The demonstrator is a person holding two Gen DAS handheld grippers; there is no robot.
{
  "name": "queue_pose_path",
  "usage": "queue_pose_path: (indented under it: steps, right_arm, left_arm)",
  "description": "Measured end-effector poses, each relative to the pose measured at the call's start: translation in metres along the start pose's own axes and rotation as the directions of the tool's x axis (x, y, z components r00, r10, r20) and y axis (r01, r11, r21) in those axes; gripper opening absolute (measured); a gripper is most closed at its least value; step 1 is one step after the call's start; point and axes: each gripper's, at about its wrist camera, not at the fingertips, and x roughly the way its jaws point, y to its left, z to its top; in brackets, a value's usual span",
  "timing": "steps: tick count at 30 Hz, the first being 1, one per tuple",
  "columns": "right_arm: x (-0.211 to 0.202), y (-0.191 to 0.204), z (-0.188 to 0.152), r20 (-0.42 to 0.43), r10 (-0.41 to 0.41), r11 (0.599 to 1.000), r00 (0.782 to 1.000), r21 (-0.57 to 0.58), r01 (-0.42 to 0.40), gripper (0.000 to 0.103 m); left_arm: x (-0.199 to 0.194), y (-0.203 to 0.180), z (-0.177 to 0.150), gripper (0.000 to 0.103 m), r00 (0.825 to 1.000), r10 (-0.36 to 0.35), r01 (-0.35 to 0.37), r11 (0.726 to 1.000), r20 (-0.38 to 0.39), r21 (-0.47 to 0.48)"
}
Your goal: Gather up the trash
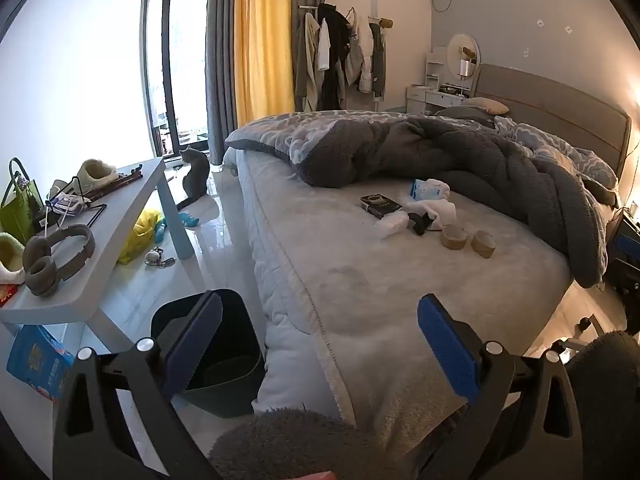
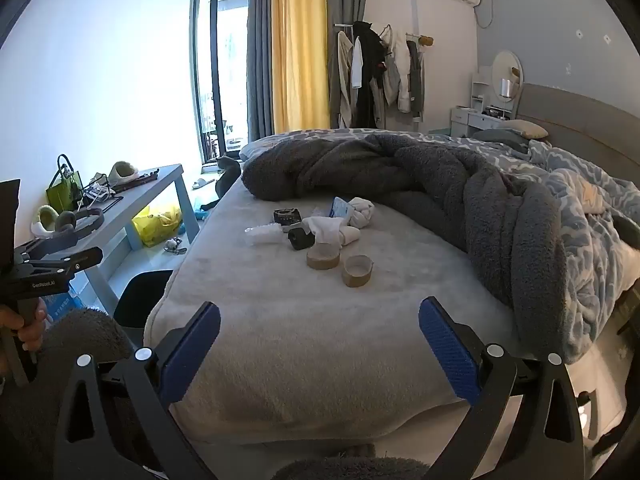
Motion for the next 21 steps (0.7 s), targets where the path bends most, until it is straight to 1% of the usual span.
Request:
queue_pose_path:
  steps: [21]
  right_arm:
    - [-0.0004,-0.0005,0.0006,0.002,0.003,1.000,1.000,0.007,-0.003,0.100]
  left_arm:
    - [-0.0002,0.0000,0.0000,0.100,1.000,0.000,0.000,1.000,0.004,-0.001]
